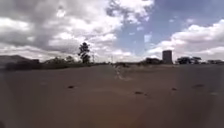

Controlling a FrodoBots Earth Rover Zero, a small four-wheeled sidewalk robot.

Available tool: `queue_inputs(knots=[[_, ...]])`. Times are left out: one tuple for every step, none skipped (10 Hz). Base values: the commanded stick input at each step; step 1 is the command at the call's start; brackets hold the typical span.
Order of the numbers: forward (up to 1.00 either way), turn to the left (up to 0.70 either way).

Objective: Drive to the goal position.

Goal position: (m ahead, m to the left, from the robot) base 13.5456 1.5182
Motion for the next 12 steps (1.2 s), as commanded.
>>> queue_inputs(knots=[[0.7,0.0],[0.7,0.0],[0.7,0.0],[0.7,0.0],[0.7,0.0],[0.7,0.0],[0.7,0.0],[0.7,0.0],[0.7,0.0],[0.7,0.0],[0.7,0.0],[0.7,0.0]])
